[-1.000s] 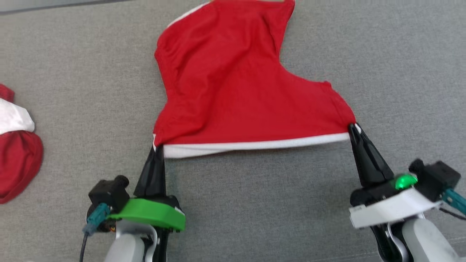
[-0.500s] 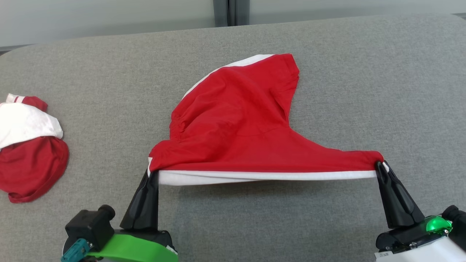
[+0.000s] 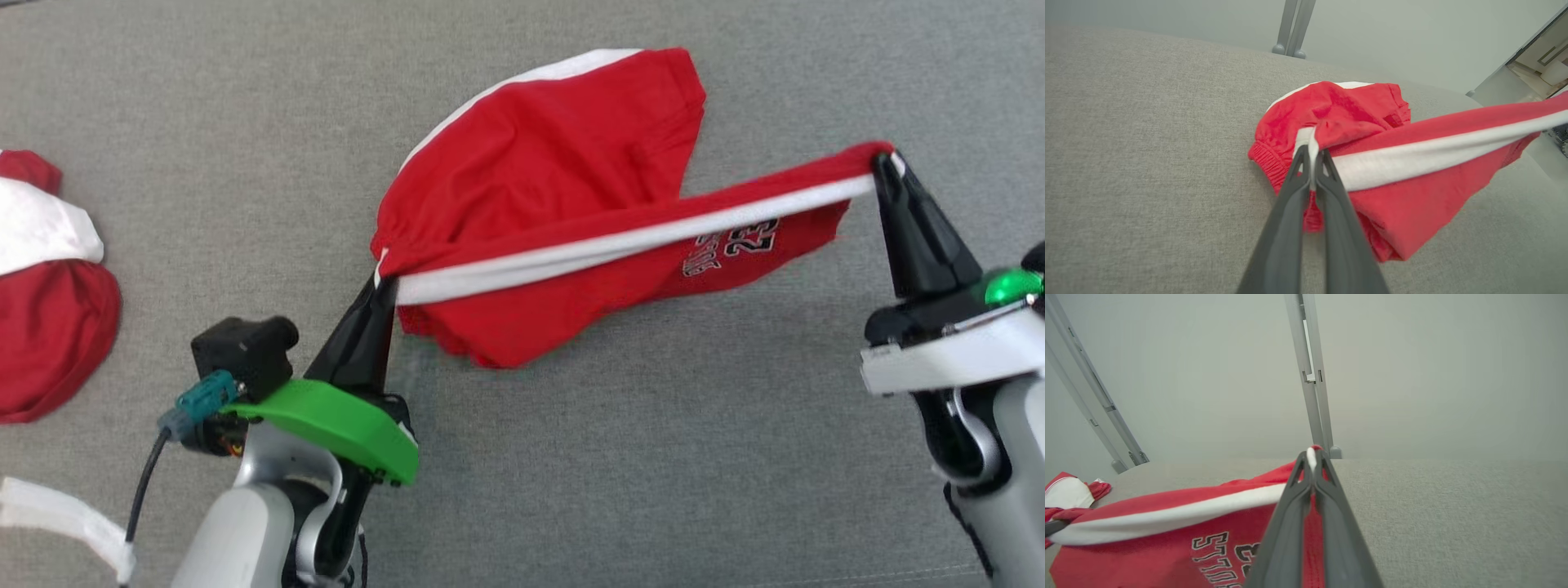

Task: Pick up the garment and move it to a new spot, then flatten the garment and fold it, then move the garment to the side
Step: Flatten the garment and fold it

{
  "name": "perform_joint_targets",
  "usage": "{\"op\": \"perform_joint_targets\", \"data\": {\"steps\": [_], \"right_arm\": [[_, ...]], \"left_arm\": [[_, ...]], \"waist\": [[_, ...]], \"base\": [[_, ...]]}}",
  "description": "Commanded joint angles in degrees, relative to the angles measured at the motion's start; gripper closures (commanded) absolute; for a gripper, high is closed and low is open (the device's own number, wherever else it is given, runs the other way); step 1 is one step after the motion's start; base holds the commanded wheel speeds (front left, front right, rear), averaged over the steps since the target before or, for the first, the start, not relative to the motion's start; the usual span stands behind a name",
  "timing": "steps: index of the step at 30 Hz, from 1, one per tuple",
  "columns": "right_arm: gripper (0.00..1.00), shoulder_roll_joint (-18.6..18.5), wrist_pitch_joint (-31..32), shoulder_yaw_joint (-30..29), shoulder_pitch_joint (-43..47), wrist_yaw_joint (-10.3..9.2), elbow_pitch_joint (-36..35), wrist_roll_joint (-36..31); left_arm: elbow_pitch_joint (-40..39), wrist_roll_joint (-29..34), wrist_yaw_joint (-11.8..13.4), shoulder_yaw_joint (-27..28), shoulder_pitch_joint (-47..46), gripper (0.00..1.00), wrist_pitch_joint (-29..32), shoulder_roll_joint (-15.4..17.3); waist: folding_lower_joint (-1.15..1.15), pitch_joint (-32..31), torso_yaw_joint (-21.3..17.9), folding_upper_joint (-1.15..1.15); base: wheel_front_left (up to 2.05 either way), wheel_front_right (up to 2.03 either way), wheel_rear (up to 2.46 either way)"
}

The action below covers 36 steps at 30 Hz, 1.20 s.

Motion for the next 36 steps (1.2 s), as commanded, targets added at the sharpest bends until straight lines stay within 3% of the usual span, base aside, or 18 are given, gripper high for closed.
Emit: {"op": "perform_joint_targets", "data": {"steps": [1, 12, 19, 20, 22, 23, 27, 36], "right_arm": [[1.00, -1.09, 0.16, 0.71, -4.06, -0.09, 2.09, 0.87], [1.00, -5.98, -0.04, 11.88, -32.87, -0.10, 25.27, 6.86], [1.00, -6.64, -1.57, 19.38, -41.69, -0.09, 36.91, 9.56], [1.00, -6.54, -1.85, 20.51, -42.54, -0.09, 38.49, 9.70], [0.28, -6.18, -2.60, 22.31, -43.83, -0.09, 40.45, 10.03], [0.00, -6.20, -3.00, 22.60, -44.36, -0.09, 41.19, 9.95], [0.00, -5.86, -4.26, 22.42, -43.78, -0.09, 42.13, 8.41], [0.00, -3.15, -4.27, 8.43, -30.24, -0.09, 26.01, -1.07]], "left_arm": [[1.66, -0.22, -0.57, 0.41, -3.05, 1.00, 0.17, 0.02], [14.55, -0.73, -3.34, 0.52, -18.32, 1.00, -3.63, -2.54], [20.84, -1.19, -4.58, -0.93, -23.24, 1.00, -5.80, -3.70], [21.75, -1.45, -5.03, -1.28, -23.70, 0.74, -5.84, -3.92], [23.03, -1.64, -5.47, -1.81, -24.37, 0.00, -6.43, -4.19], [23.50, -1.61, -5.57, -1.97, -24.51, 0.00, -6.88, -4.25], [24.19, -0.05, -4.76, -2.52, -24.09, 0.00, -11.31, -4.62], [22.24, 5.87, 0.09, -2.12, -20.78, 0.00, -23.05, -4.24]], "waist": [[0.00, 6.12, 2.34, 0.00], [0.00, 12.34, 8.99, 0.00], [0.00, 13.05, 10.99, 0.00], [0.00, 13.11, 11.03, 0.00], [0.00, 13.14, 10.98, 0.00], [0.00, 13.09, 10.92, 0.00], [0.00, 12.34, 10.26, 0.00], [0.00, 8.90, 7.24, 0.00]], "base": [[0.00, 0.00, 0.00], [0.00, 0.00, 0.00], [0.00, 0.00, 0.00], [0.00, 0.00, 0.00], [0.00, 0.00, 0.00], [0.00, 0.00, 0.00], [0.00, 0.00, 0.00], [0.00, 0.00, 0.00]]}}
